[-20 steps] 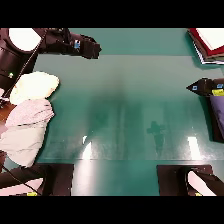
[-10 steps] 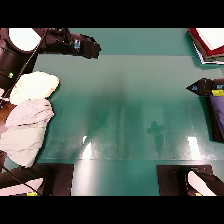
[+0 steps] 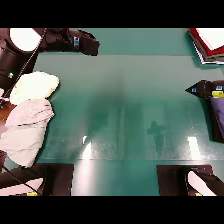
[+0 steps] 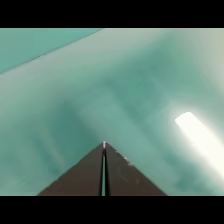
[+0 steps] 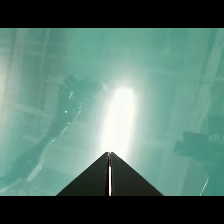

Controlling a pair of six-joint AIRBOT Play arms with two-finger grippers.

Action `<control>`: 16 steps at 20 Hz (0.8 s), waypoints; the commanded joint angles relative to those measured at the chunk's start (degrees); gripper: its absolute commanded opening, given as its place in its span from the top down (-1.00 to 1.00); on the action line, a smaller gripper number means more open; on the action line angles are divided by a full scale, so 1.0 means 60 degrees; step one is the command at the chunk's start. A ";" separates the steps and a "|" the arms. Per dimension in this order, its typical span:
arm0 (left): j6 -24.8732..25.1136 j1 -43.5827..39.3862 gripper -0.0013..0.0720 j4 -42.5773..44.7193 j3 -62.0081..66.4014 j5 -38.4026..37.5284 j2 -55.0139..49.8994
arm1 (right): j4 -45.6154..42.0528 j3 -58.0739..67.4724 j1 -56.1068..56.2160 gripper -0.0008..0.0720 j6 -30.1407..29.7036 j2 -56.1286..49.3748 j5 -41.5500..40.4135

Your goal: Fold the shirts.

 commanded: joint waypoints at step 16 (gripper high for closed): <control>-0.2732 0.5541 -0.93 0.3727 -0.1617 -0.1224 -0.3220 | 0.0062 0.0000 0.0004 0.94 0.0441 0.0015 0.0539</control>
